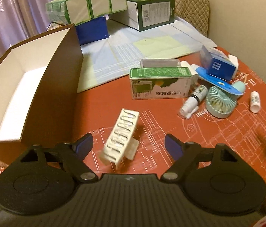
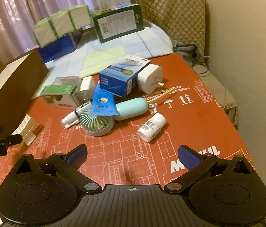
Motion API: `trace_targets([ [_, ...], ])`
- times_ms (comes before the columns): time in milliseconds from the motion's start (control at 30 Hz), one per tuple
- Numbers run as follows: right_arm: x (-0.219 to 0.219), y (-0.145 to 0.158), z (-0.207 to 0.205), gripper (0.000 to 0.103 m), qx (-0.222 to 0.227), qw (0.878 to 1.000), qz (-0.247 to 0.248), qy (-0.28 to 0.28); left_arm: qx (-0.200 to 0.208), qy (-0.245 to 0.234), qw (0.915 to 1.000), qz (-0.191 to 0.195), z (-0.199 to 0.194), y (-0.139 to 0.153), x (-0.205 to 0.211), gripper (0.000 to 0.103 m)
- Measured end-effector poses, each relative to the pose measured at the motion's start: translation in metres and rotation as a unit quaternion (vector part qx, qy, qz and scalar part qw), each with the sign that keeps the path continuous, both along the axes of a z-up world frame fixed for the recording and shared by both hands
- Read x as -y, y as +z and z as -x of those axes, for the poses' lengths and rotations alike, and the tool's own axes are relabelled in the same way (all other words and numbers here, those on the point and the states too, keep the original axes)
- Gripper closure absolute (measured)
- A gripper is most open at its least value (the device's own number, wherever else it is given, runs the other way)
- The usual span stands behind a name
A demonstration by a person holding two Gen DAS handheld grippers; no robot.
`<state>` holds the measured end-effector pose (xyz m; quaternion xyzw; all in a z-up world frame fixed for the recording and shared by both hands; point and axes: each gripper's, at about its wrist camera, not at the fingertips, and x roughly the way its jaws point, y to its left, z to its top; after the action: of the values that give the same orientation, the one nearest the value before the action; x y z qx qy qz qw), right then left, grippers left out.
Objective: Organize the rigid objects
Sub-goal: 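Grasp the white blister pack with the left gripper while the right gripper grasps the white pill bottle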
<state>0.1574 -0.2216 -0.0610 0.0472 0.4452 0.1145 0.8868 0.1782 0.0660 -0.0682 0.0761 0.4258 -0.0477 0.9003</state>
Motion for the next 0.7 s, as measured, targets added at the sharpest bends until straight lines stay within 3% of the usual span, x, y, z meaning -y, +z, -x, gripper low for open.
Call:
trace_targets([
  [367,0.002,-0.01,-0.009,0.018,-0.009,1.0,-0.006,-0.02,-0.041,-0.005,0.999,0.019,-0.032,-0.017,-0.006,0.047],
  [467,0.002,-0.011,-0.012,0.02,-0.009,1.0,-0.005,-0.021,-0.054,-0.004,0.9982,0.026,-0.036,-0.02,-0.005,0.061],
  [533,0.002,-0.012,-0.014,0.021,-0.008,1.0,-0.005,-0.022,-0.07,0.003,0.997,0.034,-0.039,-0.023,-0.006,0.076],
  [700,0.002,-0.014,-0.02,0.027,-0.005,1.0,-0.004,-0.021,-0.083,0.027,0.9942,0.063,-0.036,-0.026,-0.007,0.079],
])
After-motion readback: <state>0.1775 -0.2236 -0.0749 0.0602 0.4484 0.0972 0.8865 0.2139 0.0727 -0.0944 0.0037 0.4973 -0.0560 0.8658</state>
